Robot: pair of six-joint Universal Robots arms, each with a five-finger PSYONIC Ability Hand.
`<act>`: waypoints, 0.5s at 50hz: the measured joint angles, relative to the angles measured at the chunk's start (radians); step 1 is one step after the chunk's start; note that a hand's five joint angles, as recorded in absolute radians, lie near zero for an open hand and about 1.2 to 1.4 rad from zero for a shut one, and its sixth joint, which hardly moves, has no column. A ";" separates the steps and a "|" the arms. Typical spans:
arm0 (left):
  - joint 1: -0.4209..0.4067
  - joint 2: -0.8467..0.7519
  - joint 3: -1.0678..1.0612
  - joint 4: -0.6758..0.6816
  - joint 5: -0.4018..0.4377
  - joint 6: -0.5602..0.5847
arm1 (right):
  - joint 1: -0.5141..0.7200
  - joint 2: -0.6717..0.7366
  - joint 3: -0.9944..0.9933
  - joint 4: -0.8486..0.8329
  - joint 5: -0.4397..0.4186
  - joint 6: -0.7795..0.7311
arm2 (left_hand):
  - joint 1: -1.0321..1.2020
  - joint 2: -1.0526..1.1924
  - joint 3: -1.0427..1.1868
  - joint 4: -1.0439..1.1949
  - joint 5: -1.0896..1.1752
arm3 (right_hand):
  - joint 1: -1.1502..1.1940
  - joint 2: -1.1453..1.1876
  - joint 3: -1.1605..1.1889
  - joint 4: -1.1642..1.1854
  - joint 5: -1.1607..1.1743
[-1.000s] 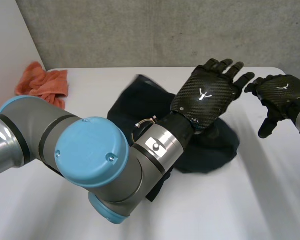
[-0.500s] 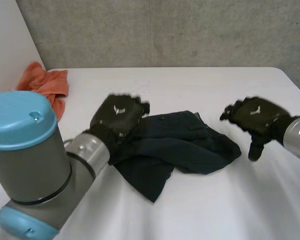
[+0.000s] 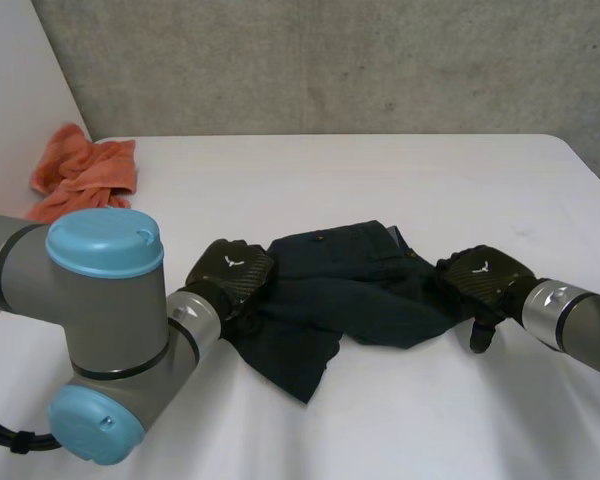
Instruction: Fold the laundry.
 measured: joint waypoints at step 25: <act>0.017 0.011 0.077 0.034 -0.004 0.004 | 0.106 0.086 -0.040 -0.187 0.034 0.057 | 0.398 0.459 0.460 0.470 0.434 | 0.663 0.832 0.803 0.819 0.796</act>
